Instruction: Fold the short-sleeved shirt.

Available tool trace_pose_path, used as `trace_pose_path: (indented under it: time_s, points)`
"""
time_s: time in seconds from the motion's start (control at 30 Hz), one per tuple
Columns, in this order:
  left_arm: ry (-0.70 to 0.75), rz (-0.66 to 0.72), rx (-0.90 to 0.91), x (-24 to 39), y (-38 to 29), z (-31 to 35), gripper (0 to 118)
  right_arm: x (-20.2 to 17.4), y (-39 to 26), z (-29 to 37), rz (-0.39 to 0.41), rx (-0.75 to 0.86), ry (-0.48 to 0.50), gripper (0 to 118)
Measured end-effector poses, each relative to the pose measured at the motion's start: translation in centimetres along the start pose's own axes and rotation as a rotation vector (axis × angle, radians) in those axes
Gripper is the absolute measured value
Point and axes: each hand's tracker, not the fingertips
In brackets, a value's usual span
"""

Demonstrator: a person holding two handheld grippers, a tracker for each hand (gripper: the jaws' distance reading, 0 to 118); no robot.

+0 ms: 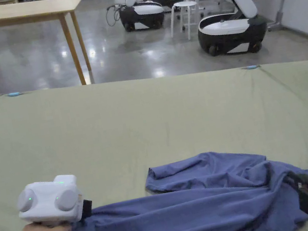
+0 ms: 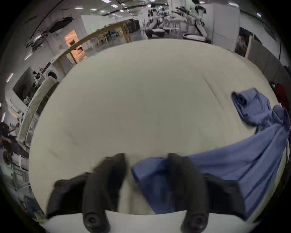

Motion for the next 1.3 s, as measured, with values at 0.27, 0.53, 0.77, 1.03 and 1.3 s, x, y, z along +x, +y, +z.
trace_pose_path:
  time_s: [0.27,0.53,0.77,1.03,1.3]
  points:
    - [-0.027,0.023,0.165,1.3,-0.4,5.9,1,12.9,1.5,-5.9,-0.107,-0.160,-0.150,1]
    - [-0.014,0.003,0.222,1.5,0.7,9.6,1,15.2,1.2,-15.5,-0.079,-0.288,-0.090,118]
    - [0.003,0.007,0.202,2.0,0.7,9.3,1,13.0,-3.5,-16.5,-0.146,-0.549,-0.030,42]
    - [0.024,0.002,0.282,1.7,1.7,11.3,0,13.9,3.2,-11.5,-0.206,-0.306,-0.029,8]
    - [0.080,0.023,0.508,-1.3,6.1,21.6,0,12.3,16.3,-3.4,-0.038,-0.055,0.002,8]
